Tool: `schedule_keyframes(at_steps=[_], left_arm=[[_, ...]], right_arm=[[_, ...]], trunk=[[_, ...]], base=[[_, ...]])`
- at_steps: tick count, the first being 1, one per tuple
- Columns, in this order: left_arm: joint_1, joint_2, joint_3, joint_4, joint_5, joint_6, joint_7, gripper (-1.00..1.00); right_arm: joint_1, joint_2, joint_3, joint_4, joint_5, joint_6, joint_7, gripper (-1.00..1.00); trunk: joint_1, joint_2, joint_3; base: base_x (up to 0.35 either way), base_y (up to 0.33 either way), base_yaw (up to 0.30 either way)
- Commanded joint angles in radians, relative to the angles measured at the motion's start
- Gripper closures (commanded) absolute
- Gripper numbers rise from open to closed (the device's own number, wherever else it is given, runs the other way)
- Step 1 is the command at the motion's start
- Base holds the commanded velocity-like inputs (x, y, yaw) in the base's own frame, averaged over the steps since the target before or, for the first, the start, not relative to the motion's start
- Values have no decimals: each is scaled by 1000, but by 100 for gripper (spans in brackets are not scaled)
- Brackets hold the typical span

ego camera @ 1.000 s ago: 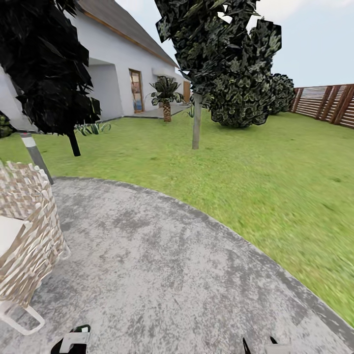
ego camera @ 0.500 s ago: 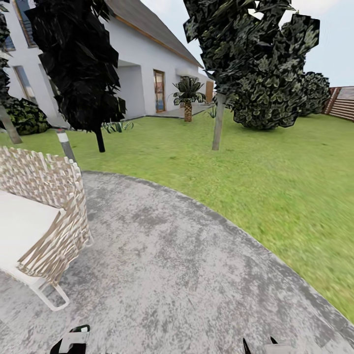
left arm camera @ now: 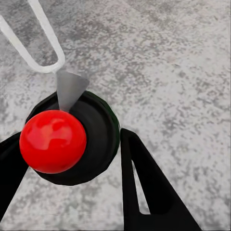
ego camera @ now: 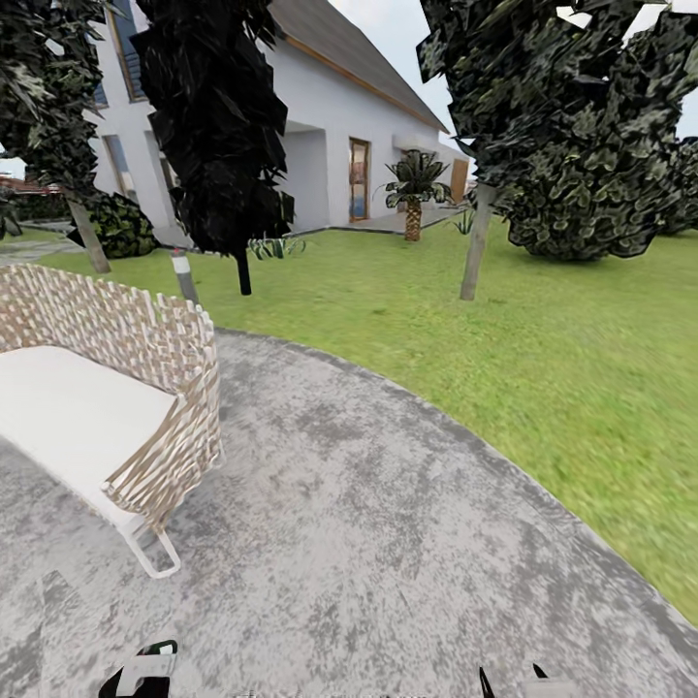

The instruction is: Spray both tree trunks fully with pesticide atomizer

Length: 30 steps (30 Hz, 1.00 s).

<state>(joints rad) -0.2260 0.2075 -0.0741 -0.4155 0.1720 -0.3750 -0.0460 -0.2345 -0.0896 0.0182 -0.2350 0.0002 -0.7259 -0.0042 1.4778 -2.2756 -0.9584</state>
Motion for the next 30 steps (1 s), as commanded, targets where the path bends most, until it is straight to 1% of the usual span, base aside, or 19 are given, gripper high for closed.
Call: schedule_keyframes(at_steps=[1, 22, 30], left_arm=[[-1, 1, -8, 1, 11, -4, -1, 100], [-1, 0, -7, 1, 11, -4, 0, 100], [-1, 0, -9, 2, 24, -4, -1, 100]], right_arm=[[0, 0, 2, 0, 0, -3, 0, -100], [0, 1, 2, 0, 0, -3, 0, -100], [0, 1, 2, 0, 0, -3, 1, -100]], trunk=[[0, 0, -1], [0, 0, 2], [0, 0, 5]], base=[[-200, 0, 276], [-308, -91, 276], [-40, -7, 276]])
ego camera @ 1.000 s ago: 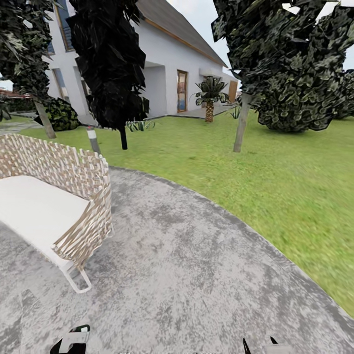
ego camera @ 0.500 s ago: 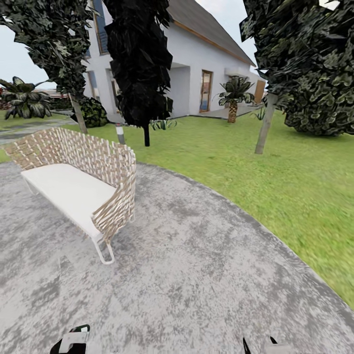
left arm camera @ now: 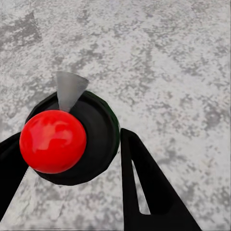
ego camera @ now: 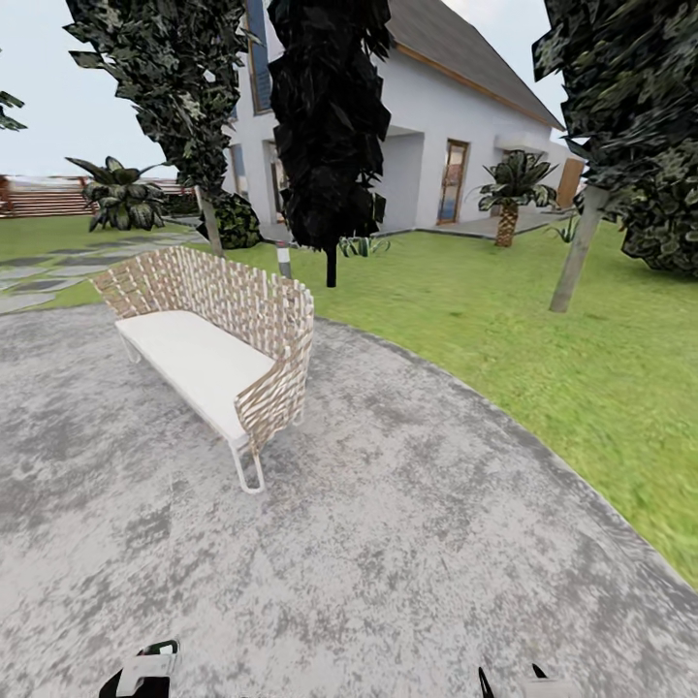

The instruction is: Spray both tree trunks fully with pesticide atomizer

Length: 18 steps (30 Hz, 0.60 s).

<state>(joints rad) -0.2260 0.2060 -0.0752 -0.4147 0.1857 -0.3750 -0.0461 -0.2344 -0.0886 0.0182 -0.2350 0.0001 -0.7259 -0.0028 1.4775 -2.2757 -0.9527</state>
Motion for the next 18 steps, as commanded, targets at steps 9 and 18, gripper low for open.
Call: schedule_keyframes(at_steps=[9, 18], left_arm=[[-1, 1, -8, 1, 14, -4, -1, 100], [-1, 1, -7, 2, 14, -4, -1, 100]], right_arm=[[0, 1, 4, 0, 1, -3, 0, -100], [0, 1, 5, 0, 2, -3, 0, -100]], trunk=[[-4, 7, 4], [-39, 70, 32]], base=[[-1, 0, 276], [0, 0, 277]])
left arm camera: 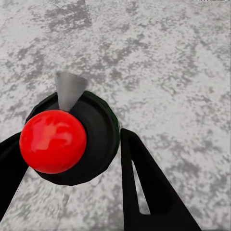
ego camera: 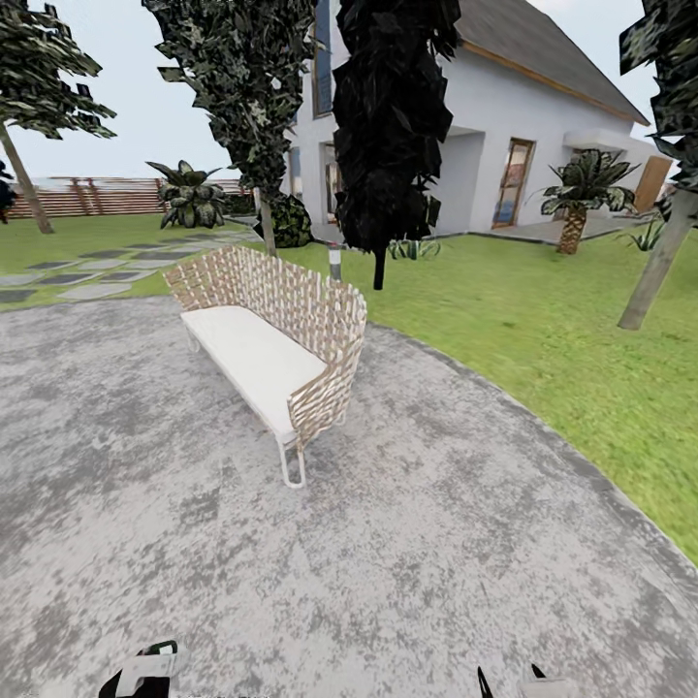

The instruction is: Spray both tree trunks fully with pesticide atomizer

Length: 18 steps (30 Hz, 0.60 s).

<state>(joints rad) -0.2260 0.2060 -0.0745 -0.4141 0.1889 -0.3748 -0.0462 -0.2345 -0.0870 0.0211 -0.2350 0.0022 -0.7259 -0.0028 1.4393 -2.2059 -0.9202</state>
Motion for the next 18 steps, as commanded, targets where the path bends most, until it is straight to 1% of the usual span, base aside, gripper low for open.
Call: schedule_keyframes(at_steps=[1, 16, 18], left_arm=[[-1, 1, -7, 1, 11, -4, -1, 100], [-1, 1, -7, 0, 11, -3, 0, 100], [-1, 1, -7, 0, 22, -3, 0, 100]], right_arm=[[0, 0, 2, 0, 0, -3, 0, -100], [0, 1, 2, 0, 1, -3, 0, -100], [0, 1, 2, 0, 1, -3, 0, -100]], trunk=[[-4, 7, 2], [-4, 7, 2], [-4, 7, 2]], base=[[0, 0, 277], [0, 0, 277], [0, 0, 277]])
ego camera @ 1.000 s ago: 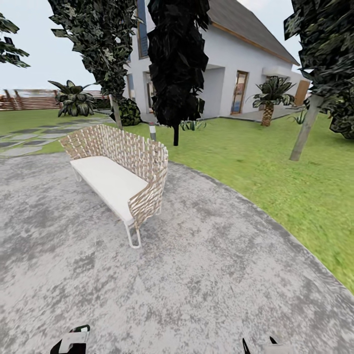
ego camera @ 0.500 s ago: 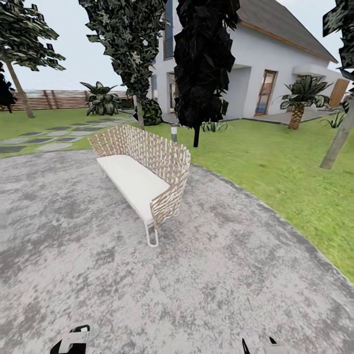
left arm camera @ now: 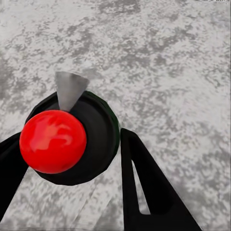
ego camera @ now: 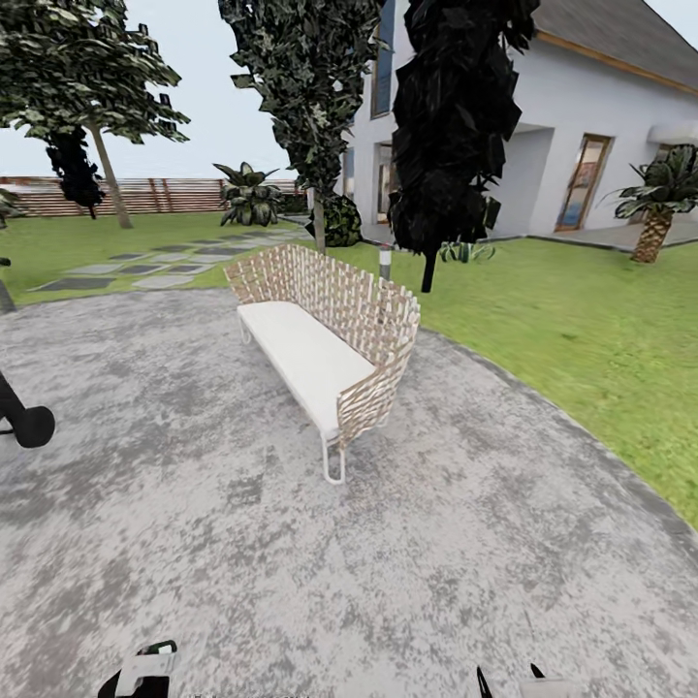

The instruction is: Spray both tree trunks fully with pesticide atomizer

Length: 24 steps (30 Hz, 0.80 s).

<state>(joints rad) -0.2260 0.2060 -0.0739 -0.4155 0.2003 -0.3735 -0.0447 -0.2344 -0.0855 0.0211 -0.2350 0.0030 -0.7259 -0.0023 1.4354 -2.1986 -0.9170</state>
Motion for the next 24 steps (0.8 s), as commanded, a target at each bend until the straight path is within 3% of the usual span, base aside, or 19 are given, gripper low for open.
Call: schedule_keyframes(at_steps=[1, 5, 8, 24], left_arm=[[-1, 1, -7, 1, 21, -4, -1, 100], [-1, 2, -7, 1, 78, -5, -2, 100], [-1, 3, -7, 1, 95, -5, -2, 100], [-1, 3, -8, 2, 102, -6, -4, 100]], right_arm=[[0, 0, 2, 0, 0, -3, 0, -100], [0, 0, 2, 0, -1, -3, 0, -100], [0, 0, 2, 0, 0, -3, 0, -100], [0, 0, 2, 0, -1, -3, -1, -100]], trunk=[[0, 0, -1], [0, 0, -1], [0, 0, -1], [0, 0, -1]], base=[[0, 0, 277], [0, 0, 277], [0, 0, 277], [14, 11, 277]])
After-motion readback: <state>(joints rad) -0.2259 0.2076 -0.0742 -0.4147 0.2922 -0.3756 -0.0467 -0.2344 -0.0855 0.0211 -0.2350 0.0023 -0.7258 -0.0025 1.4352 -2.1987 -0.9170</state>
